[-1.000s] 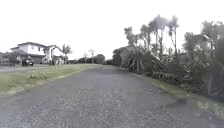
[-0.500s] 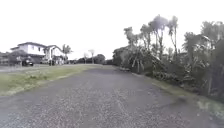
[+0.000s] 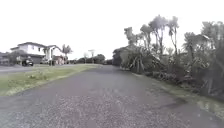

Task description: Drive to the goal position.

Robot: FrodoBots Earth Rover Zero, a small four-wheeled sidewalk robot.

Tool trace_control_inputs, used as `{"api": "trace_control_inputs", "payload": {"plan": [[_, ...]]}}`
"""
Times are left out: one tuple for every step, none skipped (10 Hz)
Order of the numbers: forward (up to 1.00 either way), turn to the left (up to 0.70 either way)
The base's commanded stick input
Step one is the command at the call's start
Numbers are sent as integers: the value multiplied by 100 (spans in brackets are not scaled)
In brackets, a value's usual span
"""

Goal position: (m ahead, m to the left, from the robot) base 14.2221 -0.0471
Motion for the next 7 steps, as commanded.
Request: {"api": "trace_control_inputs", "payload": {"plan": [[6, 0], [7, 0], [7, 0], [6, 0], [6, 0], [6, 0], [6, 0]]}}
